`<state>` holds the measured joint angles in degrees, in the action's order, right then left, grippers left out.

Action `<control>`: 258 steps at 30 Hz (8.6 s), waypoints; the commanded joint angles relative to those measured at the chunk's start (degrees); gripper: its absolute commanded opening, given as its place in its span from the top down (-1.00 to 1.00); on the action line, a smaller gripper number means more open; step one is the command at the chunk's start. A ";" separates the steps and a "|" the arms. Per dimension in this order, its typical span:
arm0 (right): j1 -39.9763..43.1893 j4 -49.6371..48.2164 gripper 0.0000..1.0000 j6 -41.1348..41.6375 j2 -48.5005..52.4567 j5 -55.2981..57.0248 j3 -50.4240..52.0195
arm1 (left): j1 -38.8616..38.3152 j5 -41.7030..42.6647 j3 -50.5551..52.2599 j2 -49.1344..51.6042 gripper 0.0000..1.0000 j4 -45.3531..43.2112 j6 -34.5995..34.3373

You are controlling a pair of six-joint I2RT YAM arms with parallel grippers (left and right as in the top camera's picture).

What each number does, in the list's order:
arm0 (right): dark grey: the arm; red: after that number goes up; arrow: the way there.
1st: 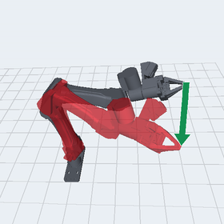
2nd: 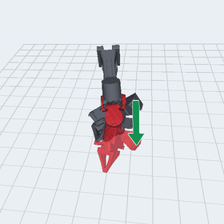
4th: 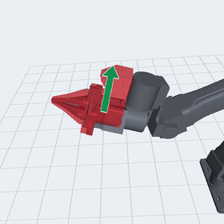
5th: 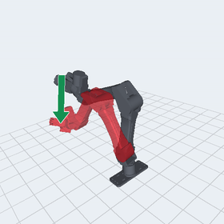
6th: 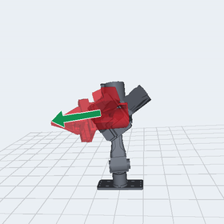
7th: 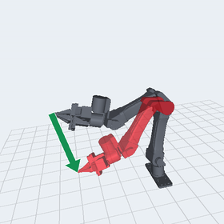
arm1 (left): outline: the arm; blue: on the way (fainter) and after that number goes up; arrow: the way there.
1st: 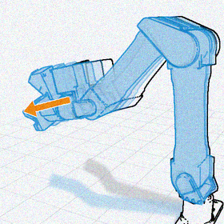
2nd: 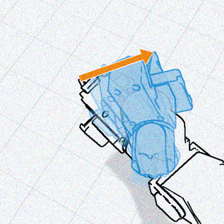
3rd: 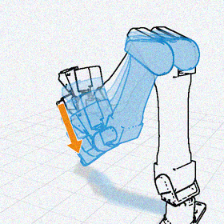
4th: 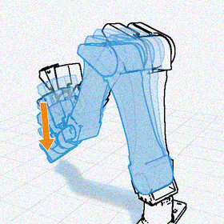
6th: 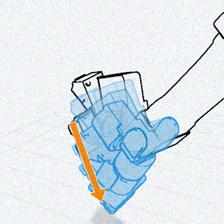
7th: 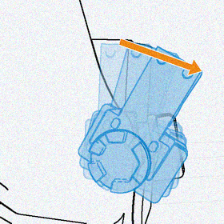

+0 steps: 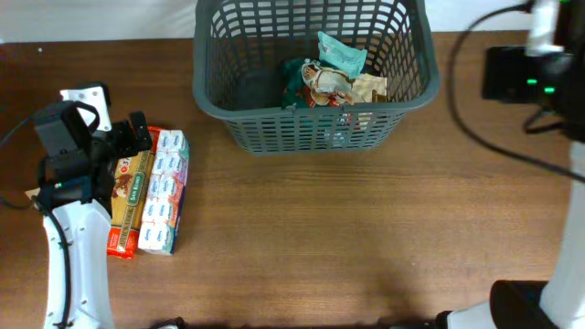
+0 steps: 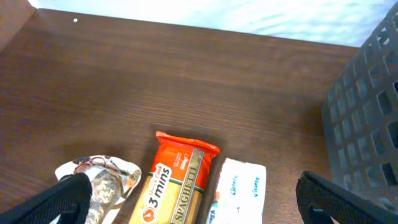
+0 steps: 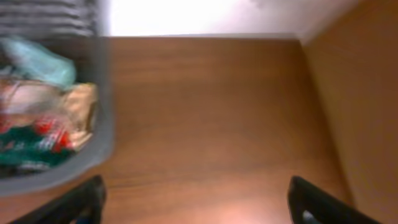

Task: Pack container
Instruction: 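Carry the tissue pack into the basket and release it, then move the left gripper to the Kleenex tissue multipack and grasp it, then lift the Kleenex pack with the left gripper and drop it into the basket, then grasp the 3 mins spaghetti pack with the left gripper, then carry the spaghetti pack into the basket and release it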

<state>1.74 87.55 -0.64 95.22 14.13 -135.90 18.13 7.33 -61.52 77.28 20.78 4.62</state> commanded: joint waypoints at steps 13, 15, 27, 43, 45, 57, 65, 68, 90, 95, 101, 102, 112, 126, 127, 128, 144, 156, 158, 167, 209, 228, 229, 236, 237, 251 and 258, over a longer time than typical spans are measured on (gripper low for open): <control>19.65 2.27 -0.98 5.84 0.57 -14.45 0.04 | -0.02 9.03 -0.76 0.17 -0.99 2.10 -1.20; 19.67 2.27 -0.98 5.84 0.66 -14.38 0.04 | 0.00 13.09 -0.79 0.13 -0.99 3.85 -1.18; 19.67 2.27 -0.98 5.84 0.68 -14.38 0.02 | -0.20 7.85 -0.79 4.00 -0.89 19.47 0.26; 19.67 2.27 -0.98 5.84 0.68 -14.38 0.02 | -7.85 -11.82 -0.79 22.38 -0.42 22.10 -3.98; 19.67 2.25 -0.98 5.84 0.68 -14.38 0.04 | -7.87 -12.52 -0.79 23.98 -0.42 21.40 -5.05; 19.67 2.25 -0.98 5.84 0.68 -14.38 0.04 | -7.87 -12.50 -0.79 26.99 0.97 20.57 -5.29; 19.67 2.25 -0.98 5.84 0.68 -14.38 0.02 | -7.87 -11.43 -5.60 26.86 0.96 25.92 -5.20; 19.67 2.25 -0.98 5.84 0.68 -14.38 0.04 | -7.87 -11.43 -11.65 26.58 0.97 29.31 -5.05; 19.67 2.27 -0.98 5.84 0.68 -14.38 0.02 | -23.06 -5.27 -68.54 25.46 0.97 32.41 42.86; 19.67 2.25 -0.98 5.84 0.68 -14.38 0.02 | -31.39 1.51 -68.54 28.39 0.97 28.44 57.83; 19.67 2.27 -0.98 5.84 0.68 -14.38 0.04 | -37.94 1.55 -68.54 38.75 0.97 28.30 60.26; 19.67 2.27 -0.98 5.84 0.68 -14.38 0.04 | -38.73 1.53 -68.54 40.44 0.97 28.30 60.26; 19.67 2.25 -0.98 5.84 0.72 -14.38 0.02 | -43.25 1.40 -68.52 51.15 0.41 30.23 59.39; 19.67 2.27 -0.98 5.84 0.72 -14.38 0.02 | -40.46 -18.73 -81.44 44.57 -0.95 42.75 32.11; 19.67 2.27 -0.98 5.84 0.72 -14.38 0.02 | -39.56 -18.75 -81.44 43.15 -0.96 43.23 31.30; 19.67 2.27 -0.98 5.84 0.72 -14.38 0.04 | -38.80 -18.78 -81.42 42.03 -0.96 43.91 31.15; 19.67 2.27 -0.98 5.84 0.72 -14.38 0.02 | -9.55 -8.92 -57.46 31.36 -0.94 66.62 11.13; 19.67 2.27 -0.98 5.84 0.72 -14.38 0.04 | -5.11 -16.61 -27.52 31.65 -0.94 49.51 13.03; 19.67 2.27 -0.98 5.84 0.72 -14.38 0.02 | -4.09 -16.61 -24.87 31.87 -0.94 45.59 13.20; 19.67 2.27 -0.98 5.84 0.72 -14.38 0.02 | 0.59 -10.75 -22.21 37.35 -0.85 38.93 16.31; 19.67 2.27 -0.98 5.84 0.72 -14.38 0.02 | -7.58 -6.67 -73.79 41.27 0.97 58.18 15.63; 19.67 2.27 -0.98 5.84 0.72 -14.38 0.02 | -42.58 -4.07 -102.01 42.45 0.97 53.02 58.29; 19.67 2.27 -0.98 5.84 0.72 -14.38 0.02 | -43.08 -4.09 -101.00 43.45 0.97 52.65 58.29; 19.67 2.27 -0.99 5.84 0.72 -14.38 0.04 | -43.76 -4.11 -94.77 51.67 0.97 52.02 58.01; 19.67 2.27 -0.98 5.84 0.72 -14.38 0.02 | -43.76 -4.09 -94.38 53.13 0.96 52.06 57.99; 19.67 2.27 -0.98 5.84 0.72 -14.38 0.04 | -44.06 -17.79 -94.55 56.33 -0.87 52.17 43.95; 19.67 2.27 -0.98 5.84 0.72 -14.38 0.02 | -40.72 -19.63 -94.09 45.00 -0.92 55.39 42.86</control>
<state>21.23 89.95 4.71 95.81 -0.12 -135.90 -25.30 -9.76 -154.93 132.00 75.53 49.84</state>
